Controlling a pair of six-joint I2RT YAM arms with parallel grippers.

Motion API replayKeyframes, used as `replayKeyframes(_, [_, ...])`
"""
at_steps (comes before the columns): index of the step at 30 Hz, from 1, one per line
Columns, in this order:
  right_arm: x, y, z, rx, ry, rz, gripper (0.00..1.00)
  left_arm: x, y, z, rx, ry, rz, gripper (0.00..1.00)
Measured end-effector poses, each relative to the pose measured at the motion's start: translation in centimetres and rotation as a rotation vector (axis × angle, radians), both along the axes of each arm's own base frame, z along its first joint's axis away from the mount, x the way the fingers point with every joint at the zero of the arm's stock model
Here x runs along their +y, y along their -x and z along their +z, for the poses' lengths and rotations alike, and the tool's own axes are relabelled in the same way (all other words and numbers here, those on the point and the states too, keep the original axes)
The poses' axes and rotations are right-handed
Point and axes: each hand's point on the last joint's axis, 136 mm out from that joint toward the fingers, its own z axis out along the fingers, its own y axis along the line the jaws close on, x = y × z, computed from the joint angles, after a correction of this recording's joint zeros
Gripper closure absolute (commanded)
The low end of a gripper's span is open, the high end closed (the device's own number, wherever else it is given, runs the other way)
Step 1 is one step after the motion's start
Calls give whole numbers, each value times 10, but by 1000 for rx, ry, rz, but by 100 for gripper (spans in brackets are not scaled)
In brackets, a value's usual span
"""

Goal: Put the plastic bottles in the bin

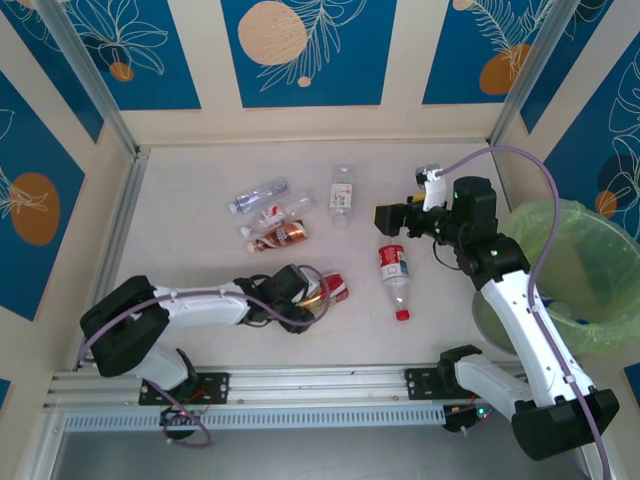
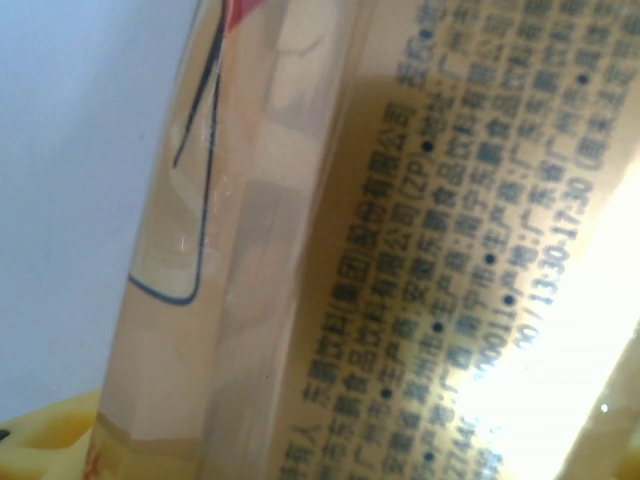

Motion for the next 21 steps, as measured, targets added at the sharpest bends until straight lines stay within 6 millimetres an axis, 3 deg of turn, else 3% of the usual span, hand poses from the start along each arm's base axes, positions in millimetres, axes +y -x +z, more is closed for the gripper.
replayKeyframes(6, [-1, 1, -6, 59, -34, -33, 1, -10, -6, 1, 3, 7, 11, 41])
replayKeyframes(21, [-7, -1, -22, 160, -48, -104, 0, -26, -9, 11, 46, 104, 44, 44])
